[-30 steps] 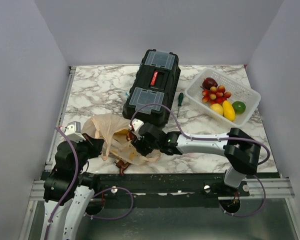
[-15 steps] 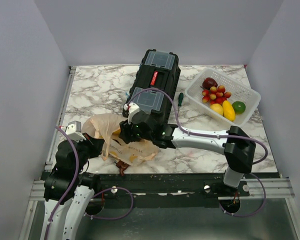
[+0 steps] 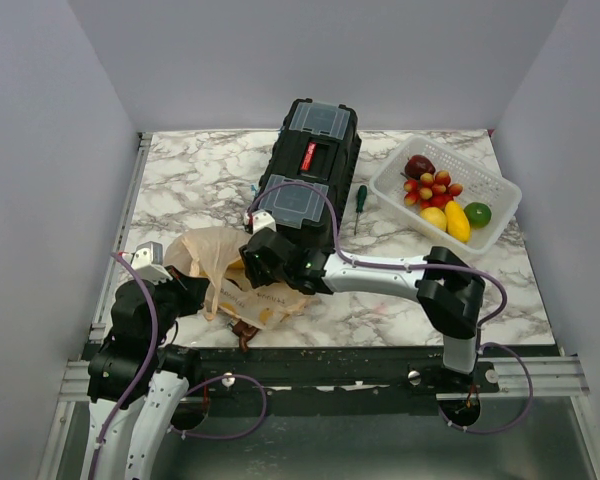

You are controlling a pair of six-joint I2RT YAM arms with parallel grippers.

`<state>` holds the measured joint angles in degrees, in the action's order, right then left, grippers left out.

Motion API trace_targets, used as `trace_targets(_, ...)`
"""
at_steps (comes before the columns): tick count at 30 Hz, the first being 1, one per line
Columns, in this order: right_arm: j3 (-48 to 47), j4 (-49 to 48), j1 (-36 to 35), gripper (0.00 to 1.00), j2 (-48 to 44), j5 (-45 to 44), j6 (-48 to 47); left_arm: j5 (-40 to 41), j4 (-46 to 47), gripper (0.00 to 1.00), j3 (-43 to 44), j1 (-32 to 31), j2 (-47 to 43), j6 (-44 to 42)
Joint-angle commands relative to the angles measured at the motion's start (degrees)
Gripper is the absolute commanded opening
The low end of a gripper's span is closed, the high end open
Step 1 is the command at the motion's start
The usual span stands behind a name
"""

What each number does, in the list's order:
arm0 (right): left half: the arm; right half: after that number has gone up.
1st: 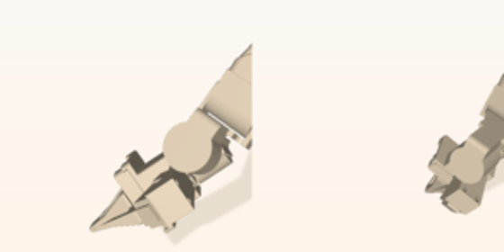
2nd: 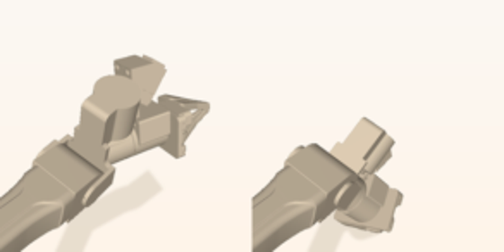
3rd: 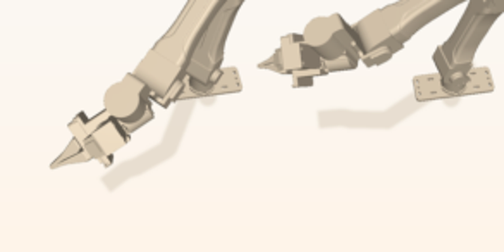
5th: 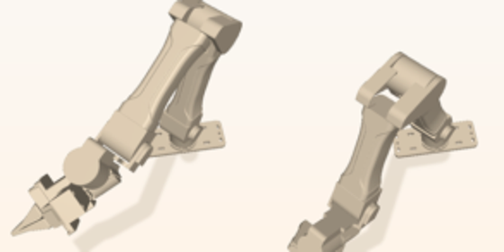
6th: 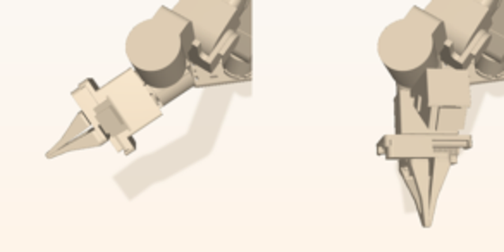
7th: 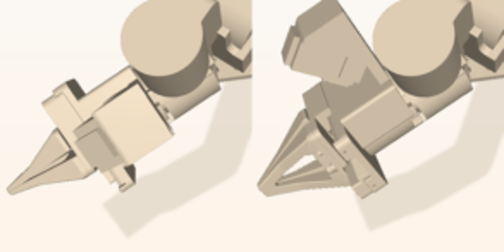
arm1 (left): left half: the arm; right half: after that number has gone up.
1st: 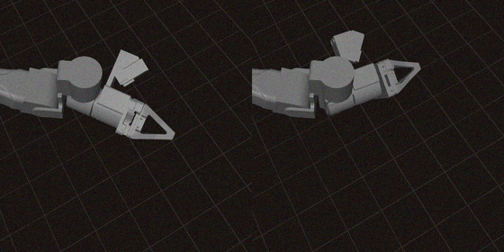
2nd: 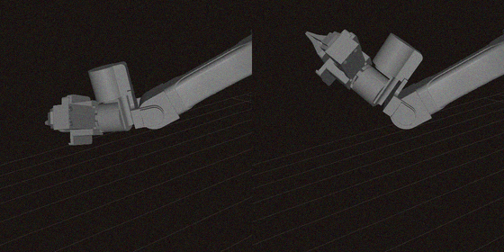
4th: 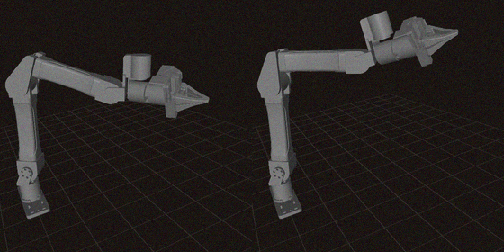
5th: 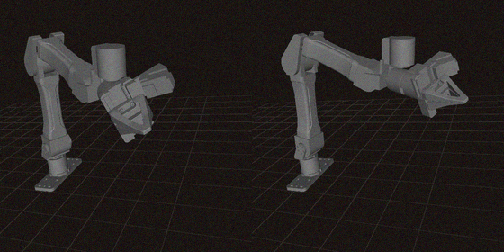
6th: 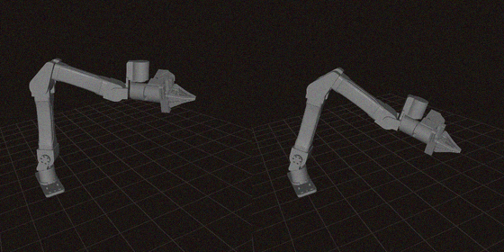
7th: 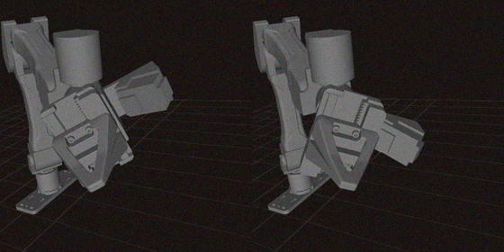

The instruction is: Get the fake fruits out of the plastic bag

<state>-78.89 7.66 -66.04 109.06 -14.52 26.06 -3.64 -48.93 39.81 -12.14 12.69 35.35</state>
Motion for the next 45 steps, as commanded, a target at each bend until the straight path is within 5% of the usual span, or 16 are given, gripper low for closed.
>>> trace_targets(1,-2.11,5.38,-0.35,0.54,1.78,-7.16,1.26,-1.45,1.45,0.0,-0.35,-0.25,0.06,-0.55)
trace_targets(20,-5.68,15.38,-0.43,0.69,5.98,-18.15,1.05,-1.53,1.47,0.0,-0.34,-0.25,0.65,-0.64)
trace_targets(30,-2.02,12.6,-0.36,0.78,6.73,-19.28,0.81,-1.46,1.41,0.0,-0.33,-0.25,0.77,-0.55)
trace_targets(42,-5.62,10.49,-0.34,0.75,10.3,-16.69,-1.16,-1.41,1.38,0.0,-0.32,-0.32,0.74,-0.55)
trace_targets(45,-5.7,9.9,-0.4,0.66,9.93,-14.26,-2.05,-1.46,1.38,0.0,-0.33,-0.26,0.71,-0.63)
